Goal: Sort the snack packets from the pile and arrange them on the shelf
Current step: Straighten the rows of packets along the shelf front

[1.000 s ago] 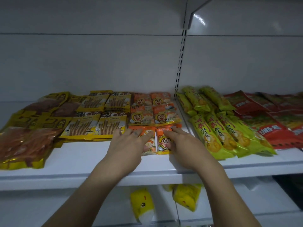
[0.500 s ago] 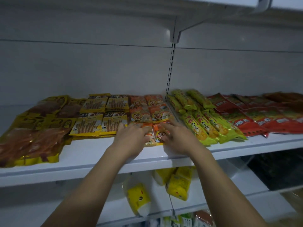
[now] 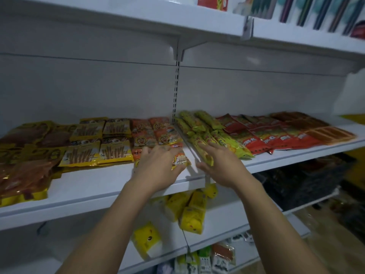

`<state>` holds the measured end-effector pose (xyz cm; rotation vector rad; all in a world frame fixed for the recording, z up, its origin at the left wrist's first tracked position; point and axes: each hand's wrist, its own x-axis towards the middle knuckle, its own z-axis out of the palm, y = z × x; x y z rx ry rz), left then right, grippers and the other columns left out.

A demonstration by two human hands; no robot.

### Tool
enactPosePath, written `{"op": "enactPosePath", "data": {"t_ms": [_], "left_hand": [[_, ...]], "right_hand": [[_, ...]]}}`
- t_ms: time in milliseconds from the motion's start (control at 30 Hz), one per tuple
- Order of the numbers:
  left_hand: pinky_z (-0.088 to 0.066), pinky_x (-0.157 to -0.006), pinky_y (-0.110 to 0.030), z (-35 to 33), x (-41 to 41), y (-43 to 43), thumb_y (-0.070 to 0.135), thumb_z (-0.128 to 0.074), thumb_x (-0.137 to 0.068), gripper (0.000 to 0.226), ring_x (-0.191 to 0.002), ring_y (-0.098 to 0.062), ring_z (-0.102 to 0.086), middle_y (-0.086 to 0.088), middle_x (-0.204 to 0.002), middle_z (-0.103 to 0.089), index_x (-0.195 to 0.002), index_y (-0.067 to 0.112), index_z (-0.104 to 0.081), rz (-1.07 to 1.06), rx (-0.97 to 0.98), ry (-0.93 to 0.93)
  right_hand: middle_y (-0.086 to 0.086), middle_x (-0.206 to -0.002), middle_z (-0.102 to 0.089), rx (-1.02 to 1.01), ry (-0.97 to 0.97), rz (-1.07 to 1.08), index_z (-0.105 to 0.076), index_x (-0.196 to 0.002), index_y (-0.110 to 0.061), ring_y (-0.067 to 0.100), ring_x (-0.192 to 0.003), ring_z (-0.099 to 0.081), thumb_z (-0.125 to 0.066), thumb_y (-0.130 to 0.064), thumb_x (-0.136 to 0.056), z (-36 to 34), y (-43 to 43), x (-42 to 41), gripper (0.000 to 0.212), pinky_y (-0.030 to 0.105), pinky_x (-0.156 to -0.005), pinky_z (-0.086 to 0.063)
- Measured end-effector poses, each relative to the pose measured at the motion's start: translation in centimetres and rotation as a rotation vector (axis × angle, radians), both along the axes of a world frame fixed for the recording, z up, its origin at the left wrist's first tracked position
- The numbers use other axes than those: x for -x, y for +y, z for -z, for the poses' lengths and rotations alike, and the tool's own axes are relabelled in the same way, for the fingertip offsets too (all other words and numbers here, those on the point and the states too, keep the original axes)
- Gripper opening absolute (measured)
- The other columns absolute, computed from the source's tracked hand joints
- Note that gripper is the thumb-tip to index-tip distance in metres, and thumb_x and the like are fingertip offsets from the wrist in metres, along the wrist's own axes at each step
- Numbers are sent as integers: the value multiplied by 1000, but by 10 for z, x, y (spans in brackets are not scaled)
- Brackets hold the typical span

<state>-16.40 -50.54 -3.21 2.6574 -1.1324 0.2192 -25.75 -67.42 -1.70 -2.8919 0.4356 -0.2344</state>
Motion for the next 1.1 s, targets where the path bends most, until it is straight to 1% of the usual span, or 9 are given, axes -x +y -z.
{"op": "enactPosePath", "data": {"t_ms": [133,233,300,467,600,733,867,1000,1100], "left_hand": [[-23,-104,-42,-6,22,-19,57,-41,-98,55,-139,-18,-33,7,-153,-39,-149,36,-33,25,-15,-18],[-23,-107,-44,-11,39,-43,58,-40,-98,57,-139,-20,-33,5,-152,-40,-149,35,-33,36,-49,-31],[-23,-106,-44,-16,49,-64,59,-41,-97,57,-138,-21,-34,4,-150,-42,-149,35,-33,38,-65,-55],[-27,-103,-44,-24,81,-123,59,-42,-96,57,-134,-22,-39,2,-145,-47,-148,35,-36,6,-86,-84],[-25,-106,-44,-27,109,-170,59,-41,-97,56,-137,-22,-37,3,-149,-44,-148,35,-35,-19,-100,-85],[-24,-107,-45,-26,129,-202,57,-42,-97,56,-137,-21,-37,4,-149,-44,-148,35,-35,-63,-112,-85],[-24,-107,-43,-26,135,-219,57,-42,-97,56,-137,-20,-38,4,-149,-45,-148,36,-34,-107,-139,-77],[-28,-105,-44,-30,122,-224,56,-43,-97,53,-132,-22,-44,3,-143,-51,-146,35,-38,-180,-144,-64],[-30,-102,-45,-35,101,-221,56,-43,-97,53,-128,-24,-47,1,-138,-54,-145,34,-40,-259,-169,-49]], "right_hand": [[3,-161,-25,-38,-23,21,-27,-153,-34,23,-147,-22,-56,-47,-95,-1,-18,19,67,39,-117,-25],[3,-160,-26,-46,-54,19,-29,-153,-34,22,-147,-23,-58,-48,-94,-3,-39,34,67,39,-117,-26],[3,-160,-26,-59,-65,22,-29,-153,-34,21,-147,-23,-58,-47,-94,-5,-58,46,67,38,-116,-25],[1,-160,-26,-87,-73,-2,-29,-153,-34,21,-147,-23,-57,-47,-94,-9,-111,80,66,37,-117,-23],[1,-159,-29,-72,-97,-36,-30,-153,-33,21,-146,-25,-57,-47,-95,-14,-157,102,66,39,-117,-25],[0,-160,-28,-51,-87,-72,-29,-153,-33,21,-146,-24,-55,-47,-95,-20,-193,116,65,40,-117,-24],[0,-159,-29,-62,-70,-125,-29,-152,-33,21,-146,-25,-55,-47,-96,-18,-216,113,64,42,-117,-26],[0,-157,-34,-54,-56,-181,-31,-152,-32,22,-144,-31,-56,-49,-94,-16,-224,88,65,41,-115,-30],[2,-154,-39,-41,-43,-222,-33,-151,-31,24,-139,-38,-56,-47,-95,-21,-222,62,62,42,-111,-35]]}}
